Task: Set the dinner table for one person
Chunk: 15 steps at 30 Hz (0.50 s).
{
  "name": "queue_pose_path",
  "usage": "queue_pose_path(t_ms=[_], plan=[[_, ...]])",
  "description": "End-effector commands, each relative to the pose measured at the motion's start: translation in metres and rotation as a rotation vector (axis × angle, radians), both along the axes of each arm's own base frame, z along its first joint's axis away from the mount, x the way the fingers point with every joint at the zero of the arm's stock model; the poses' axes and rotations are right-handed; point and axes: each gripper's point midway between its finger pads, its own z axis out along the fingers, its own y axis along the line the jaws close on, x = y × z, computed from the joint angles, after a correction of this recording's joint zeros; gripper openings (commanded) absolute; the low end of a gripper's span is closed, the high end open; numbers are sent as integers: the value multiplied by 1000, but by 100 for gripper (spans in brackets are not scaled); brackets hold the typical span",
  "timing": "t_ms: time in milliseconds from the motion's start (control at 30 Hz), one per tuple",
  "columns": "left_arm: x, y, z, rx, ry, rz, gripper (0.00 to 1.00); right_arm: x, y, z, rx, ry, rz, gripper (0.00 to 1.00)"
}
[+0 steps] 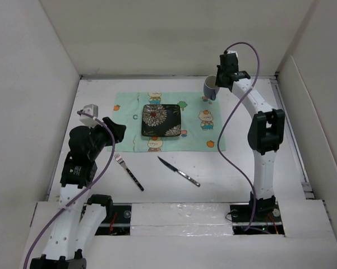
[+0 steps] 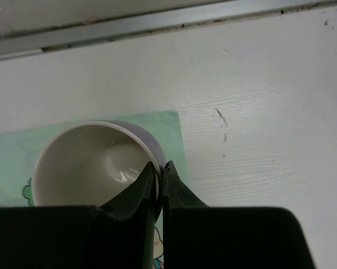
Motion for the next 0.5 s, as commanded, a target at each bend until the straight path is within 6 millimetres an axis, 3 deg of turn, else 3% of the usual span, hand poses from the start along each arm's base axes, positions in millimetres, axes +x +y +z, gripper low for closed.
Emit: queue_pose_path(t_ms=[0,167,300,333,467], plan=[[4,0,15,5,-55,-8,45,9,0,47,-20,-87,7,0],[5,0,15,5,-53,-7,45,13,-1,33,-17,-58,18,0],[5,2,16,5,-58,1,45,15,-2,8,-10,-9,26,0],[6,2,14,5,-50,1,45,16,-1,-6,-9,9,27,0],[5,2,15,4,-56,-1,45,16,-2,-20,-12,32,18,0]])
